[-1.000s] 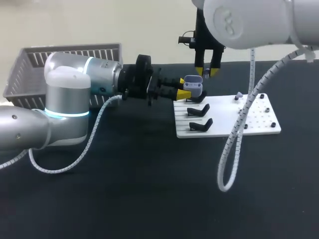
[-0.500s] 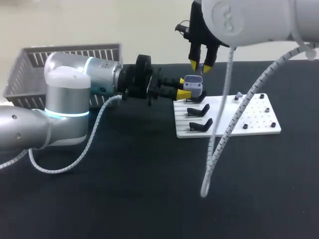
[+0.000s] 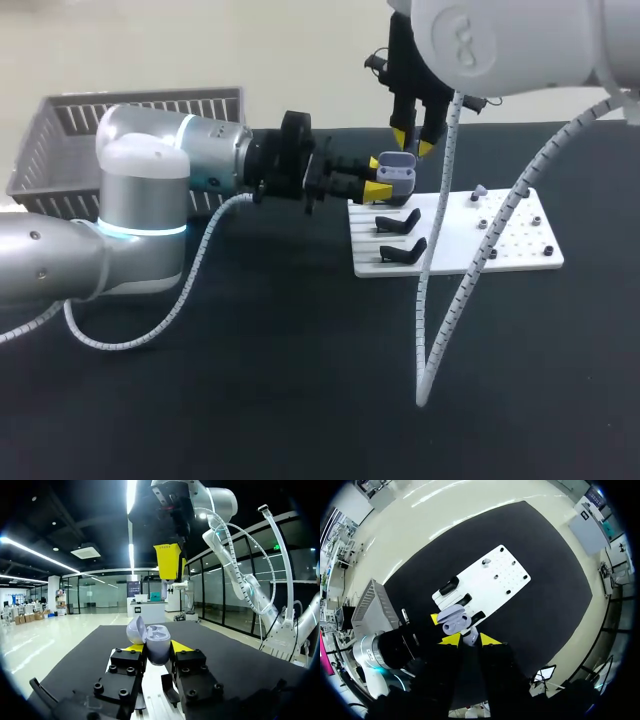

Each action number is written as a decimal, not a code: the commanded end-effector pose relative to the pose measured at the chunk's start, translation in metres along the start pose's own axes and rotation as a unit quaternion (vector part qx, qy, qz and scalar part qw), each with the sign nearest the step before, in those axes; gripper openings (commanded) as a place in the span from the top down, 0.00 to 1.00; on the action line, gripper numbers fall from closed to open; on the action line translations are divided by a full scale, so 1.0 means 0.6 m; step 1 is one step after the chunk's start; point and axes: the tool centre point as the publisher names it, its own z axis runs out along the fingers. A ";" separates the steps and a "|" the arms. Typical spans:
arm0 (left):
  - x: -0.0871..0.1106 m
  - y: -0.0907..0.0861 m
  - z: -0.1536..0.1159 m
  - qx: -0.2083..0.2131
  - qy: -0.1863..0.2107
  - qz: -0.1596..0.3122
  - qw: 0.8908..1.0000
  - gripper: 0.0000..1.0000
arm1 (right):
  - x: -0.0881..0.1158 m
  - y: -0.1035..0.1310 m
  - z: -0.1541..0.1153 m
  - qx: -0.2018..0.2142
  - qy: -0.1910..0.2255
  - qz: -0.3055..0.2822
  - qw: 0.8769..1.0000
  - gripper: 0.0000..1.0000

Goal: Pick up each earbud case from the left stands, insert the matching earbuds, close the lid, and place the case in the box.

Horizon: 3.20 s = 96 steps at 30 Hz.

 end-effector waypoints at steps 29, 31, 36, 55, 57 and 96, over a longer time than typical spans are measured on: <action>0.001 -0.012 0.009 -0.014 -0.014 0.017 1.000 1.00 | 0.002 0.007 0.018 0.000 0.016 0.011 1.000 1.00; 0.001 -0.012 0.009 -0.014 -0.014 0.017 1.000 1.00 | 0.007 0.011 0.022 0.006 0.014 0.011 1.000 1.00; 0.001 -0.012 0.009 -0.014 -0.014 0.017 1.000 1.00 | 0.011 0.021 0.025 0.013 0.004 0.023 1.000 1.00; 0.001 -0.012 0.009 -0.014 -0.014 0.017 1.000 1.00 | 0.012 0.018 0.042 0.036 -0.020 0.059 0.997 1.00; 0.001 -0.012 0.009 -0.014 -0.014 0.017 1.000 1.00 | 0.012 0.018 0.045 0.038 -0.019 0.060 0.997 1.00; 0.001 -0.012 0.009 -0.014 -0.014 0.017 1.000 1.00 | -0.015 0.015 0.081 0.041 0.005 0.060 0.997 1.00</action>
